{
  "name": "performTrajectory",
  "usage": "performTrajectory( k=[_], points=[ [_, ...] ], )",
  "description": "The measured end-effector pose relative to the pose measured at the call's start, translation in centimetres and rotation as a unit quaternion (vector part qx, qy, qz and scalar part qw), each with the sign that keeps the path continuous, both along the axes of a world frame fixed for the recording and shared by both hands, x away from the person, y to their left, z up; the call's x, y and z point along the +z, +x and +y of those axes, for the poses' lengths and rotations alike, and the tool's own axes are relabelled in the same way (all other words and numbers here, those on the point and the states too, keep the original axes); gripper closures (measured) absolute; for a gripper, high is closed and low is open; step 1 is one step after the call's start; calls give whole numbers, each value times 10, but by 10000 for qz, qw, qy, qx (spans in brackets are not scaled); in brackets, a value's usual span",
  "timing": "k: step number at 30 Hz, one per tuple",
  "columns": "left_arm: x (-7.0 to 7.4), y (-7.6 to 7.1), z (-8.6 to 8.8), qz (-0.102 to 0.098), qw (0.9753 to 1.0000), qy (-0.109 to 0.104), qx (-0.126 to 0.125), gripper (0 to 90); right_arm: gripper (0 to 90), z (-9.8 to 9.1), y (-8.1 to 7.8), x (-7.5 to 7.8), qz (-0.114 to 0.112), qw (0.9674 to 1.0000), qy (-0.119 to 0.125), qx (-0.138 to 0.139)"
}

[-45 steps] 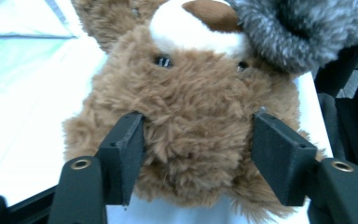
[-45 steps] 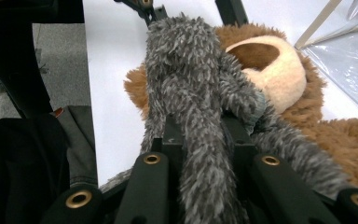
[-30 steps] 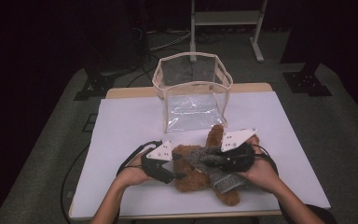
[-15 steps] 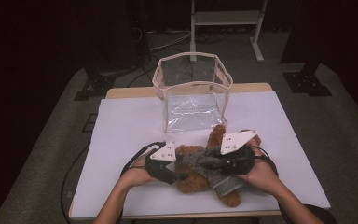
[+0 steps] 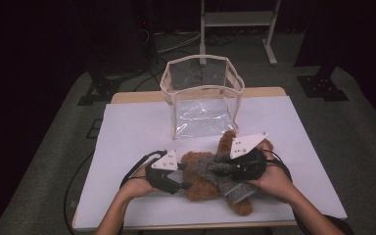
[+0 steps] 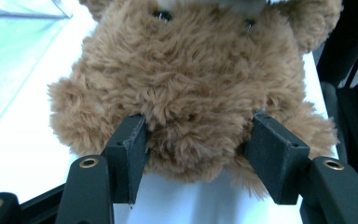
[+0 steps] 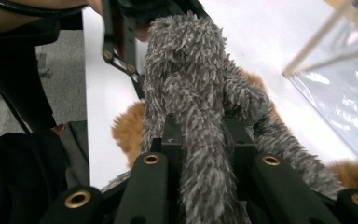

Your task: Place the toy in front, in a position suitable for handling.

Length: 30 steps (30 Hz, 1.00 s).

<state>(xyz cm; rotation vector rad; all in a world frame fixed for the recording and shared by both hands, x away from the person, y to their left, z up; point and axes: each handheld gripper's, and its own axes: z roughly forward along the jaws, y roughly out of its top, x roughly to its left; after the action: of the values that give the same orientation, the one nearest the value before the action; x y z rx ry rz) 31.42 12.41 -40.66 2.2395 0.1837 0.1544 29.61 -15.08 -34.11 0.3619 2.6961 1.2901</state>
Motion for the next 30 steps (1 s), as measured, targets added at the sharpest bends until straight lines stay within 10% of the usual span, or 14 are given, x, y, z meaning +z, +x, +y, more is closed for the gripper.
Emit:
performTrajectory(
  k=[9,21,30],
  points=[
    [-1,0,-3,10,9999,-105,-8,410,735,44,12,3,76,9984,-454,341],
    [-1,3,-1,25,9998,-176,7,413,736,19,9,10,-32,9988,-463,154],
    [2,3,-3,53,9994,-353,-36,421,736,60,17,1,50,9961,-768,437]
  ],
)
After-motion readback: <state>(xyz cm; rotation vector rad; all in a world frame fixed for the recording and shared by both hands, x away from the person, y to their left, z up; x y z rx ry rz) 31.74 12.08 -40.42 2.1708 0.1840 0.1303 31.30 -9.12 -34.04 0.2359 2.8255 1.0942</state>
